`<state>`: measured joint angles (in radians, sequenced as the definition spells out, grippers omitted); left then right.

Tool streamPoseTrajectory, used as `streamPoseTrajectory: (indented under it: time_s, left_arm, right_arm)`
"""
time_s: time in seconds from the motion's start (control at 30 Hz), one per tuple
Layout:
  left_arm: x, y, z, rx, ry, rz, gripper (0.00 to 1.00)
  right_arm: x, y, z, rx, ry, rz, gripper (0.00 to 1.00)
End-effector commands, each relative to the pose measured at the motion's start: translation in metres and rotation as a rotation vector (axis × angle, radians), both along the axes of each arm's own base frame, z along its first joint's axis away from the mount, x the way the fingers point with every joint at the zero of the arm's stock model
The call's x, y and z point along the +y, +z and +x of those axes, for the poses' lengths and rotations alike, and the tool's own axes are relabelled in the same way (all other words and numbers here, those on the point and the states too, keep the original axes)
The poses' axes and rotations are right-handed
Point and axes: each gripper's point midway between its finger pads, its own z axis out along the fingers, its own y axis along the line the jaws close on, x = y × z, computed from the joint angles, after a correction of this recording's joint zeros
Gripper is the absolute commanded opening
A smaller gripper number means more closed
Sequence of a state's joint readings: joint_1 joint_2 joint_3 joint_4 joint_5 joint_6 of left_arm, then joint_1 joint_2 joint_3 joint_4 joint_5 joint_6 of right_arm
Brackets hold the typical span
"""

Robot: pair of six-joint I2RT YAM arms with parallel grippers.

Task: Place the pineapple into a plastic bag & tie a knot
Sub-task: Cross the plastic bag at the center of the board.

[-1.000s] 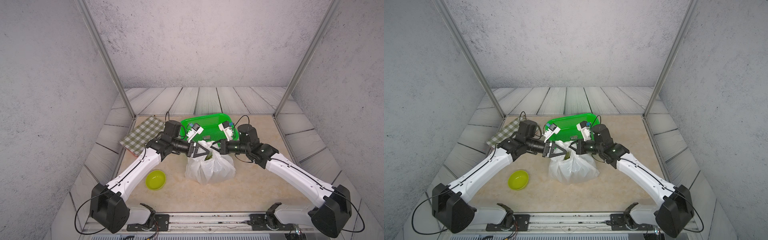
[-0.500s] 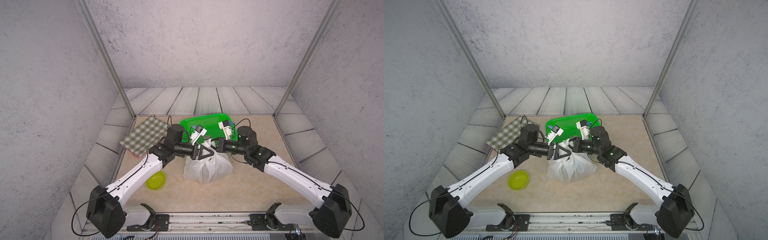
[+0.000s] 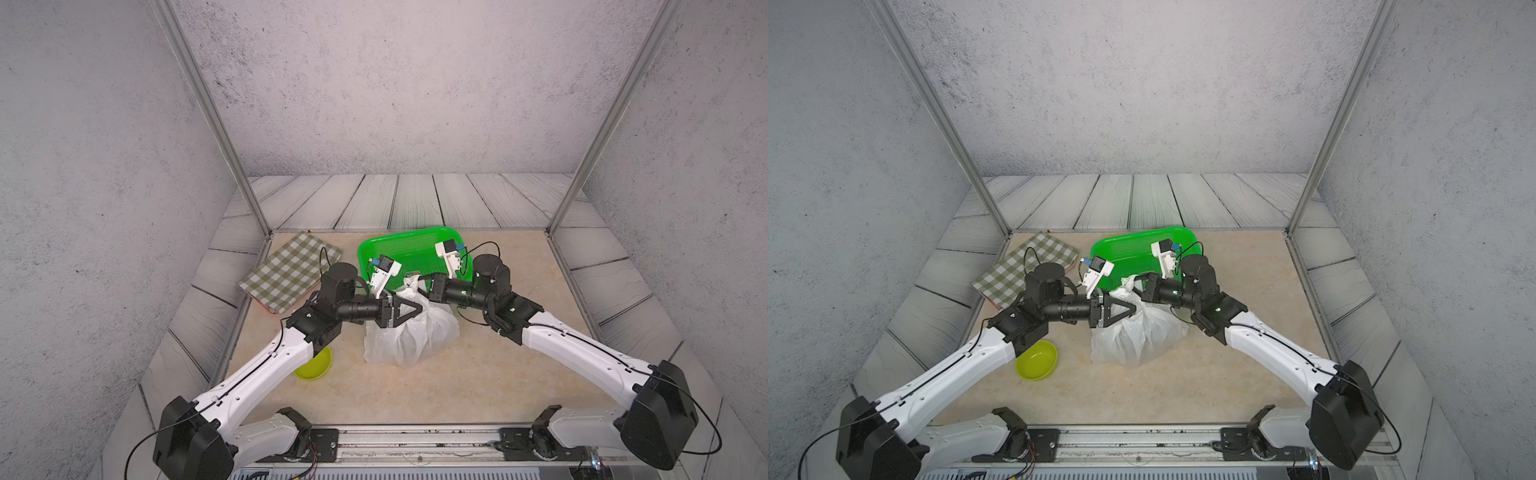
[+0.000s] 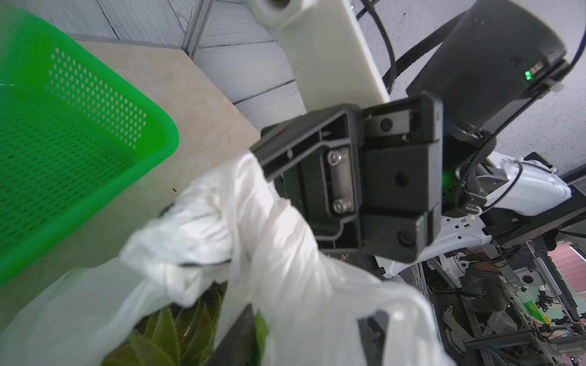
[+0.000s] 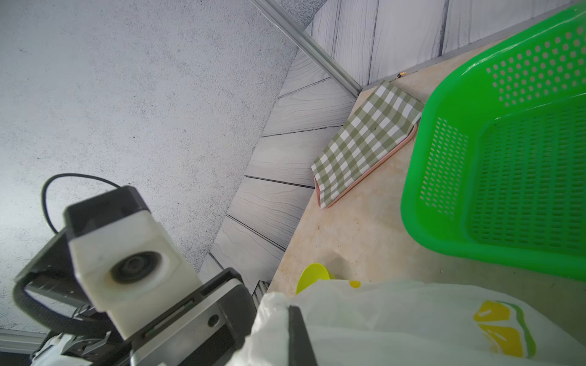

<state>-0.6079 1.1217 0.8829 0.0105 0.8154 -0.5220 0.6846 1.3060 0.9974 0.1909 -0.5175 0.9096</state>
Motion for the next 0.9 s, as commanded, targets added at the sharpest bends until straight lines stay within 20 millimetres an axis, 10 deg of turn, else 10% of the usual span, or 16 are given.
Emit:
streamPoseTrajectory:
  time_s: [0.0, 0.87]
  left_arm:
    - [0.005, 0.006, -0.008, -0.022, 0.010, -0.027, 0.51]
    - [0.017, -0.053, 0.007, -0.032, 0.204, 0.050, 0.47]
  right_arm:
    - [0.004, 0.040, -0.002, -0.102, 0.016, 0.090, 0.00]
    - [0.026, 0.063, -0.027, -0.048, 0.252, 0.247, 0.00]
